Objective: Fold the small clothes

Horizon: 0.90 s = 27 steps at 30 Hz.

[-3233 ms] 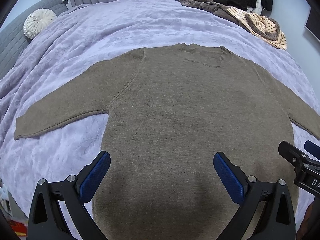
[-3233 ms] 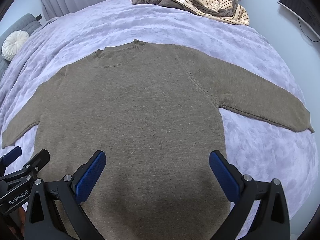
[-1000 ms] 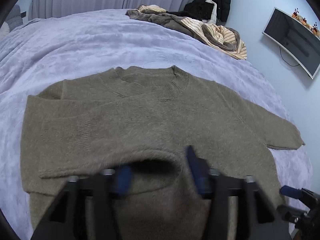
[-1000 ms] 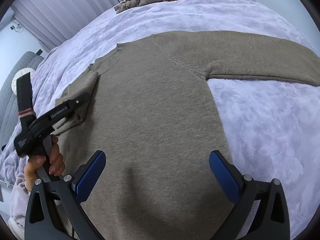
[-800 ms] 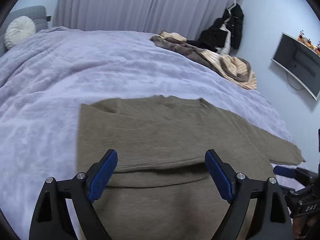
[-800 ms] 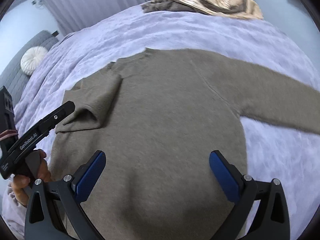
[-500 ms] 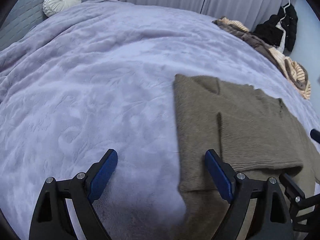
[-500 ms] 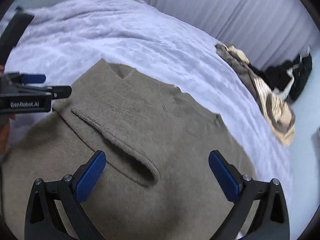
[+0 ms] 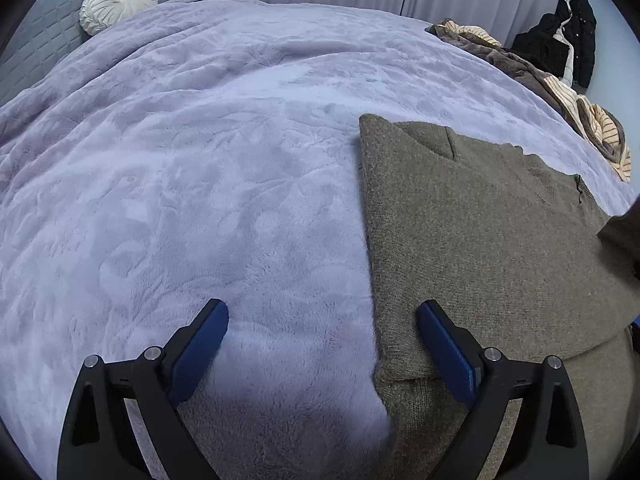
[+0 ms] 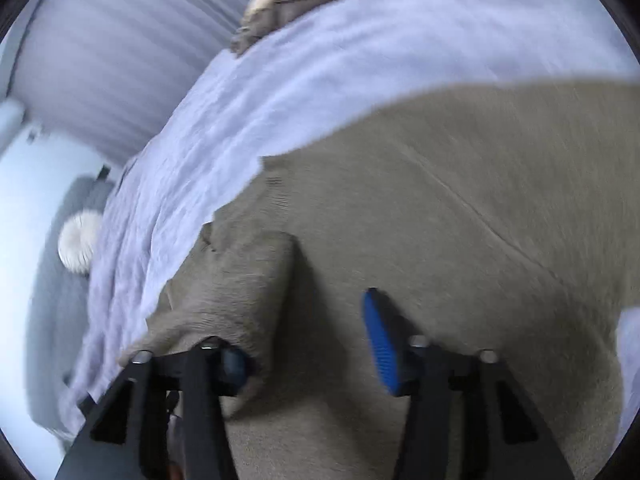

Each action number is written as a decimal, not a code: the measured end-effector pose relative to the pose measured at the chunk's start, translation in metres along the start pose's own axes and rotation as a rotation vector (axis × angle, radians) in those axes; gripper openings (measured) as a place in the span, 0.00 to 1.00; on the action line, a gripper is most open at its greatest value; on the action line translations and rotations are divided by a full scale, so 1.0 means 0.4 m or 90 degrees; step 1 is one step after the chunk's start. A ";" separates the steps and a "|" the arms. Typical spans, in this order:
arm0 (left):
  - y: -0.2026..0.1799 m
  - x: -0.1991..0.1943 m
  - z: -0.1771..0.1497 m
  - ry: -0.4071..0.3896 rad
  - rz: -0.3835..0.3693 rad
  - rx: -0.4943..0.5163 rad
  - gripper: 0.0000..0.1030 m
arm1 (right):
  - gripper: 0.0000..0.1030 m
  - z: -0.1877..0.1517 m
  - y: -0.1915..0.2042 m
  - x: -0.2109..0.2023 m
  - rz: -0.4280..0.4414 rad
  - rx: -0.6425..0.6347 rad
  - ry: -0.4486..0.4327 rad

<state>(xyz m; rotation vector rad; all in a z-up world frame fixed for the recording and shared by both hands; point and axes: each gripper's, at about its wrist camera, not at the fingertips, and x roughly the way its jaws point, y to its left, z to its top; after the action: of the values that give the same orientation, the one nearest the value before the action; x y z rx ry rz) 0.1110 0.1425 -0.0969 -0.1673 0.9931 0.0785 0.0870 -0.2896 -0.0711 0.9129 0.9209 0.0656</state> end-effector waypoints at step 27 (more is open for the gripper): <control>0.216 -0.138 0.066 -0.009 -0.073 -0.094 0.82 | 0.27 -0.420 0.423 0.406 0.168 -0.052 0.268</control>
<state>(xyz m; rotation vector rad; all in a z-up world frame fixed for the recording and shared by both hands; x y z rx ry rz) 0.0904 0.2330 -0.0453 -0.3578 0.9622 0.0486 0.1236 -0.0055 -0.1043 0.9581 1.1706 0.5339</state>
